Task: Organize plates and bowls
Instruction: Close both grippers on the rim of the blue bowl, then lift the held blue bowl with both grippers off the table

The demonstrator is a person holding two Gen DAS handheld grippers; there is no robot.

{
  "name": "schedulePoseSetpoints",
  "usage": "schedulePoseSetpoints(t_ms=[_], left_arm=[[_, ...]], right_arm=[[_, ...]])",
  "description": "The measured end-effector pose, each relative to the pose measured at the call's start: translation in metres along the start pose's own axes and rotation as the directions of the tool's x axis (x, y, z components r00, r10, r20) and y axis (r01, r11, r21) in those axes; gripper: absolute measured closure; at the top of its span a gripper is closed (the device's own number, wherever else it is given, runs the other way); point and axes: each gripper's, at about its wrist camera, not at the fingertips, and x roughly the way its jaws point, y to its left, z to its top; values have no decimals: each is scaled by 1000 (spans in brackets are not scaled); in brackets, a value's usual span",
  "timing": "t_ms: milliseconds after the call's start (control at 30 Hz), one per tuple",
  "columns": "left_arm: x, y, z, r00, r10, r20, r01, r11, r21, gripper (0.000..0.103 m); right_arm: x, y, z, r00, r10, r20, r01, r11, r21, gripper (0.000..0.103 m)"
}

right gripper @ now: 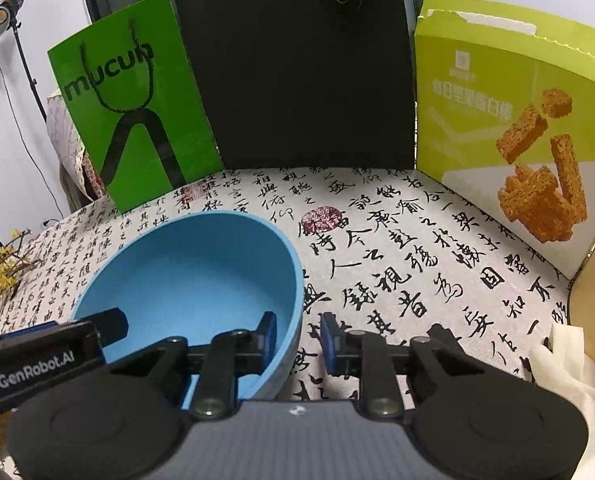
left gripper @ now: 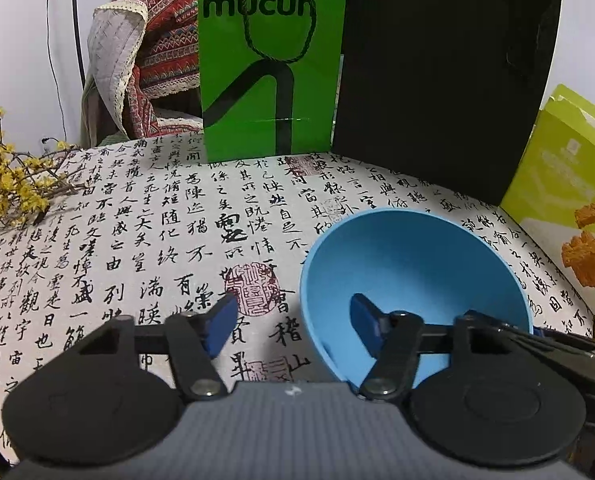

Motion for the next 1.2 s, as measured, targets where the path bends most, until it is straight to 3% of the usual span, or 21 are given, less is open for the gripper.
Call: schedulePoseSetpoints(t_ms=[133,300,500,800,1200], left_arm=[[2,0,0,1000,-4,3,4,1000,1,52],[4,-1,-1,1000,-23,0,23,1000,11,76],[1,-8,-3,999,-18,33,16,998,57,86],[-3,-11,-4,998,-18,56,15,998,59,93],[-16,-10,-5,997,-23,69,20,998,52,94]], right_arm=[[-1,4,-1,1000,-11,5,11,1000,-9,91],[0,2,0,1000,-22,0,22,1000,8,93],[-1,-1,-1,1000,-11,5,11,999,42,96],[-4,-5,-2,1000,-9,-4,9,996,90,97],[-9,-12,-7,999,22,-24,-18,986,167,97]])
